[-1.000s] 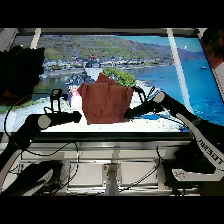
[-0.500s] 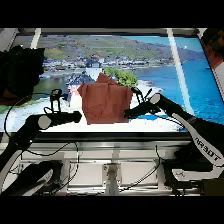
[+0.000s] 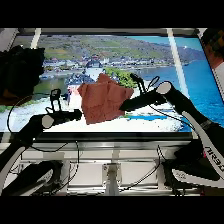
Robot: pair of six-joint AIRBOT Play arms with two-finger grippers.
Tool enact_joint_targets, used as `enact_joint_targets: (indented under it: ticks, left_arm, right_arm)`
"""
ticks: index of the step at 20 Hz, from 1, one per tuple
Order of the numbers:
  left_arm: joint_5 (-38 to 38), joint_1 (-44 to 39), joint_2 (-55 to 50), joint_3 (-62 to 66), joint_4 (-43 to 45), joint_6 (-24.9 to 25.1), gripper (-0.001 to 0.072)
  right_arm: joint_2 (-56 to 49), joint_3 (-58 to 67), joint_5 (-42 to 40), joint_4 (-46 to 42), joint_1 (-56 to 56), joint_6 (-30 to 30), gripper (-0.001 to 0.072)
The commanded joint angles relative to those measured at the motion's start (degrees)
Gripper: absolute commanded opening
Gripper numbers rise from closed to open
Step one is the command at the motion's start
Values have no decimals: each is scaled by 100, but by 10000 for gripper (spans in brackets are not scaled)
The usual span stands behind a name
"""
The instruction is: Fold the clothes and pants, and hang the long-sleeved shirts on hangers.
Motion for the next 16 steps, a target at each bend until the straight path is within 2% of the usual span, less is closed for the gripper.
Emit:
enact_joint_targets:
  ticks: [1, 4, 6, 9, 14, 16]
  left_arm:
    - [586, 0, -455, -50, -415, -208, 526]
    - [1517, 0, -828, -31, -876, -208, 526]
    - [1766, 0, -1027, 96, -990, -205, 526]
    - [1808, 0, -1353, 588, -973, 142, 527]
    - [1668, 0, -2564, 1749, -975, 140, 527]
    - [1287, -2, -3060, 2308, -975, 142, 527]
  right_arm:
    - [186, 131, -9, 114, 4, -7, 11]
    - [186, 131, 142, 98, 4, -9, 11]
    - [186, 131, 138, 92, 4, -11, 11]
    - [186, 129, 170, 90, 4, -9, 11]
    - [184, 129, 181, 83, 4, -9, 12]
    - [184, 129, 179, 63, 4, -9, 12]
